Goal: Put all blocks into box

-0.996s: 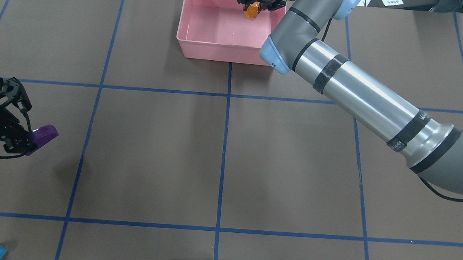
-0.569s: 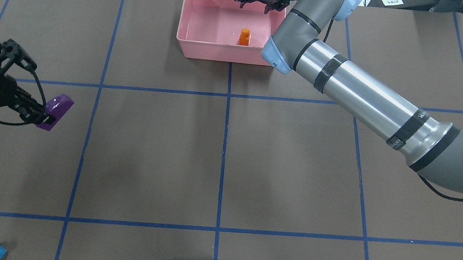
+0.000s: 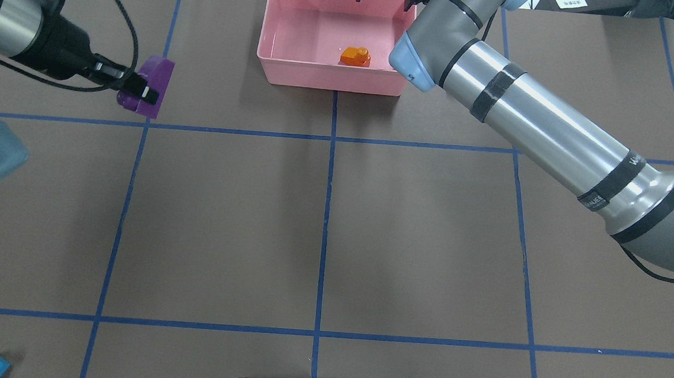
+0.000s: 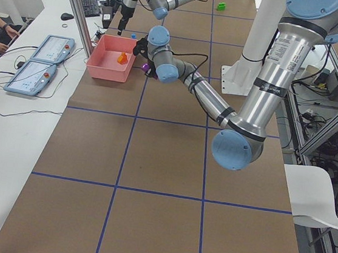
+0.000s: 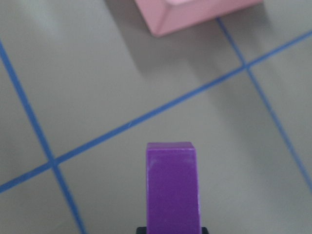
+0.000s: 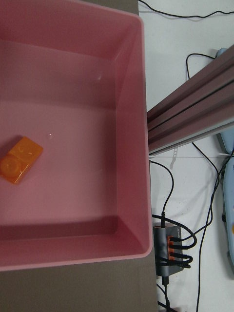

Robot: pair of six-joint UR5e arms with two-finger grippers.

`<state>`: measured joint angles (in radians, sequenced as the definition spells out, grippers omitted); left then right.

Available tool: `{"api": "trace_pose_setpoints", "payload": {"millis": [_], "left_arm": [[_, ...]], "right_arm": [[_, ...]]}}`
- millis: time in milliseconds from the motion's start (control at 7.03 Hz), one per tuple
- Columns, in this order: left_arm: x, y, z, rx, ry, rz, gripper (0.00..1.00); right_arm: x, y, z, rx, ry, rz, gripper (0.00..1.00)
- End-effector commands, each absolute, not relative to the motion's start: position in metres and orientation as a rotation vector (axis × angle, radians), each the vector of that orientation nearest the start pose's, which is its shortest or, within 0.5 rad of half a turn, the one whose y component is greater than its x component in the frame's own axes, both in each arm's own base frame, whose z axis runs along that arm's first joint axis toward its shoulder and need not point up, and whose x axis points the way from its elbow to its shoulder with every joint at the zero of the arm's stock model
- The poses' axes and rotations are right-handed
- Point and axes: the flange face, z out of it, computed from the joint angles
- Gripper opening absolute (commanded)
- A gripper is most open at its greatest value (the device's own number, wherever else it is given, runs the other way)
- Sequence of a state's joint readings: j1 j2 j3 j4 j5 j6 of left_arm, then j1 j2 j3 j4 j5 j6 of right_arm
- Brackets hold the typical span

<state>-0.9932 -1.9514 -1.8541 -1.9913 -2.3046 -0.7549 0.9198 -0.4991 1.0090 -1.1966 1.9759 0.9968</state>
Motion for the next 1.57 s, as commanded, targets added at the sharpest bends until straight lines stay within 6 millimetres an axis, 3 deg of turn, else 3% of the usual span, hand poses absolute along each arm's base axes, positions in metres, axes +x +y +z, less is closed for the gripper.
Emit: {"api": "trace_pose_setpoints", "payload": {"millis": [0,285,427,569,711,996,1138,1423], "left_arm": [[0.291,-0.583,0.191,0.441,1.181,0.066,0.00],[0.322,-0.645,0.188,0.533,1.196,-0.075,0.00],[0.348,-0.669,0.163,0.560,1.180,-0.117,0.00],[0.406,-0.679,0.130,0.607,1.139,-0.188,0.00],[0.447,-0.688,0.118,0.659,1.089,-0.231,0.00],[0.507,-0.700,0.144,0.718,0.995,-0.293,0.00],[0.524,-0.706,0.150,0.736,0.939,-0.319,0.00],[0.535,-0.723,0.179,0.746,0.835,-0.357,0.00]], "right_arm": [[-0.401,-0.714,0.187,0.295,-0.798,0.018,0.99],[-0.364,-0.695,0.265,0.332,-0.740,-0.096,0.99],[-0.364,-0.694,0.272,0.331,-0.736,-0.101,0.99],[-0.362,-0.692,0.288,0.367,-0.757,-0.108,0.99],[-0.360,-0.689,0.312,0.411,-0.784,-0.113,0.99],[-0.367,-0.698,0.343,0.459,-0.813,-0.123,0.99],[-0.369,-0.702,0.357,0.480,-0.823,-0.127,0.99],[-0.377,-0.709,0.386,0.505,-0.839,-0.127,0.99]]}}
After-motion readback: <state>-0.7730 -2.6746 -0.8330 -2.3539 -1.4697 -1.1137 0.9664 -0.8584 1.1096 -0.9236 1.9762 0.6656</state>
